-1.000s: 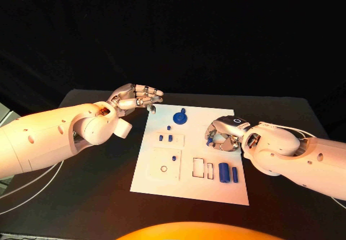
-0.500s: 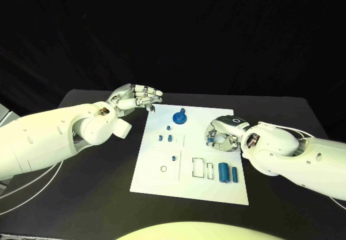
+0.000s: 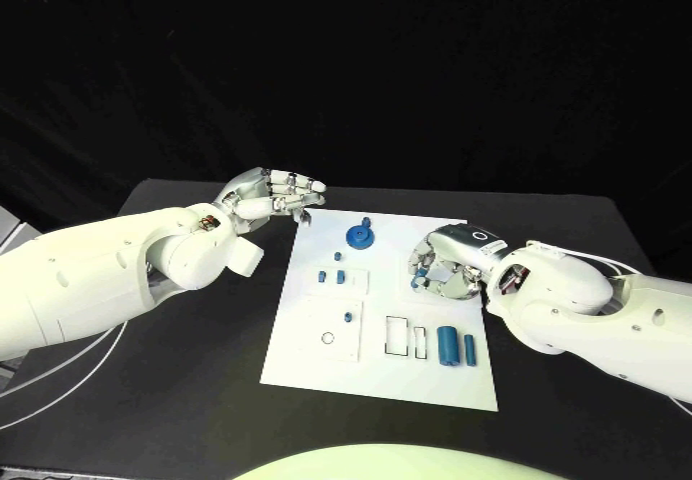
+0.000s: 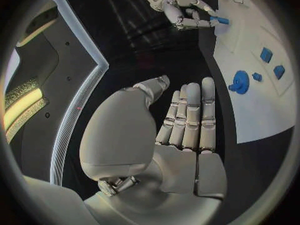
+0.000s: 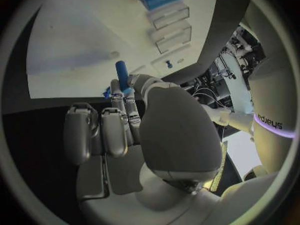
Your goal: Assemble the parts on the task board
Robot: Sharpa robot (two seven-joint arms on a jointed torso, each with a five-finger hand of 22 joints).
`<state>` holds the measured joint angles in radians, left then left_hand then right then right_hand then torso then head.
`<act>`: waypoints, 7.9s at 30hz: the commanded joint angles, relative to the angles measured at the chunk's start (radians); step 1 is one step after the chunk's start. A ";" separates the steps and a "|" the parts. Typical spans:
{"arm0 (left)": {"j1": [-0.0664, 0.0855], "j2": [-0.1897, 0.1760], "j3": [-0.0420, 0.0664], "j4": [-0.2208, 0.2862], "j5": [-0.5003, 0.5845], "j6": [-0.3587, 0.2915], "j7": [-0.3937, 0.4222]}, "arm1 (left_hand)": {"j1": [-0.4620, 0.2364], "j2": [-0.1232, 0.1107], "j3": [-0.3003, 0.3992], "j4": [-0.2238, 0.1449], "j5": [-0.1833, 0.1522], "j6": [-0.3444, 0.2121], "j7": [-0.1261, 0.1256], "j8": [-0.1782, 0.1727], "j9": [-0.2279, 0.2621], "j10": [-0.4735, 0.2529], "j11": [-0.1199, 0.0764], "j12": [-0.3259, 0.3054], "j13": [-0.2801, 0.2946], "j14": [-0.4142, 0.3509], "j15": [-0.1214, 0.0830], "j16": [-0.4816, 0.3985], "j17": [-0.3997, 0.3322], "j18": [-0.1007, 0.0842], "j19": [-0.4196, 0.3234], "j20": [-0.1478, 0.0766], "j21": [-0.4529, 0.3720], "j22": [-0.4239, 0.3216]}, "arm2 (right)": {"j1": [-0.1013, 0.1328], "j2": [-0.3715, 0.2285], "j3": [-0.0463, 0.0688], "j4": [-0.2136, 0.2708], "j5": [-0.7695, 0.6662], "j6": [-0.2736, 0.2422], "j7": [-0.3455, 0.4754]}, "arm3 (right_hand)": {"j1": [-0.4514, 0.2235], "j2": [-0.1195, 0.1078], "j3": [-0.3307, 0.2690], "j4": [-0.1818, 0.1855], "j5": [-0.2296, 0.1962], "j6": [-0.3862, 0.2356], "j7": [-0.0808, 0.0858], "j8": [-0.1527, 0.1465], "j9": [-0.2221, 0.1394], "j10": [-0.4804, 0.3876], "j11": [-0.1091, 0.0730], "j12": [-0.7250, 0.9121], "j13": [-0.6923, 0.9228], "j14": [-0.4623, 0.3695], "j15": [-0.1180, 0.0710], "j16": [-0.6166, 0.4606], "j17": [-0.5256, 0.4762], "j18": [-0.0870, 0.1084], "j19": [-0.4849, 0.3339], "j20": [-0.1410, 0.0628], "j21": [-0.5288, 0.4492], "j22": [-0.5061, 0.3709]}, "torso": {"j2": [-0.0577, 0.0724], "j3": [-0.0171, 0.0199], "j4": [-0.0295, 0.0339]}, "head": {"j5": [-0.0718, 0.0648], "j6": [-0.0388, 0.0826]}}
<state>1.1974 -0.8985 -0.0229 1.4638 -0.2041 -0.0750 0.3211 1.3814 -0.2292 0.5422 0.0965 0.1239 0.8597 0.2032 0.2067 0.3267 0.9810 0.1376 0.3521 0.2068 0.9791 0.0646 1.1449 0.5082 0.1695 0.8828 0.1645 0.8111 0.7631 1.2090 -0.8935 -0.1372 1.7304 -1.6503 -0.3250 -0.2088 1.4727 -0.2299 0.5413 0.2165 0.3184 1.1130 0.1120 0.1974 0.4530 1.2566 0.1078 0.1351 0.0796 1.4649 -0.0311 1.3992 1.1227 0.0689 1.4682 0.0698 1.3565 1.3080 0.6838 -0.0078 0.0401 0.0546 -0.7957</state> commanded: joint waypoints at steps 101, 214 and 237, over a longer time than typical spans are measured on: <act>-0.006 0.022 0.001 -0.005 0.010 0.018 0.005 | 0.009 0.006 -0.003 0.004 0.001 -0.004 0.001 -0.004 -0.002 -0.006 0.001 0.006 0.001 -0.001 0.004 -0.006 -0.002 0.014 0.011 0.001 -0.006 -0.002 | -0.151 0.302 -0.026 -0.060 -0.111 -0.061 0.082 | -0.113 -0.047 -0.068 -0.076 -0.002 -0.153 0.033 -0.084 -0.016 -0.189 -0.008 -0.065 -0.015 -0.005 0.043 -0.031 -0.093 0.027 -0.072 0.040 -0.195 -0.106 | 0.002 0.0001 -0.0003 | 0.069 -0.031; -0.030 -0.009 0.000 0.022 0.023 0.028 0.001 | 0.005 0.005 -0.011 0.013 0.001 -0.005 0.002 -0.004 -0.002 -0.010 0.001 0.012 0.001 -0.001 0.005 -0.008 -0.004 0.014 0.015 0.001 -0.015 -0.009 | -0.178 -0.113 -0.048 0.160 0.250 -0.064 -0.340 | -0.144 0.129 -0.500 0.073 0.009 -0.088 -0.044 0.179 0.037 0.314 -0.114 1.436 1.491 0.093 -0.038 0.156 0.388 -0.059 0.088 -0.031 0.173 0.235 | -0.020 -0.0022 -0.0267 | -0.103 -0.033; -0.030 -0.005 0.000 0.020 0.023 0.031 -0.005 | 0.006 0.005 -0.011 0.014 0.001 -0.005 0.002 -0.004 -0.002 -0.011 0.001 0.013 0.001 -0.001 0.005 -0.008 -0.004 0.014 0.015 0.002 -0.016 -0.010 | -0.085 -0.140 -0.043 0.242 0.705 -0.147 -0.262 | -0.171 0.129 -0.469 0.076 0.005 -0.063 -0.055 0.194 0.040 0.314 -0.124 1.436 1.491 0.094 -0.047 0.157 0.393 -0.060 0.090 -0.040 0.179 0.239 | -0.019 -0.0021 -0.0265 | -0.096 -0.022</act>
<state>1.1684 -0.9054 -0.0238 1.4816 -0.1871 -0.0620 0.3139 1.3855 -0.2251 0.5338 0.1050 0.1239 0.8597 0.2032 0.2067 0.3256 0.9774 0.1413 0.3593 0.2069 0.9791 0.0646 1.1411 0.5056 0.1694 0.8901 0.1645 0.8004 0.7541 1.1228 -1.0370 -0.1802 1.9708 -1.0218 -0.4719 -0.4931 1.3118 -0.0984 0.0326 0.3256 0.3226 1.0298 0.0742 0.3756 0.4785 1.4649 -0.0092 1.5670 1.3075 1.4663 -0.0721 1.5500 1.3073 0.0220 1.4662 0.0357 1.5317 1.3079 0.6631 -0.0104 0.0132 -0.0439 -0.8176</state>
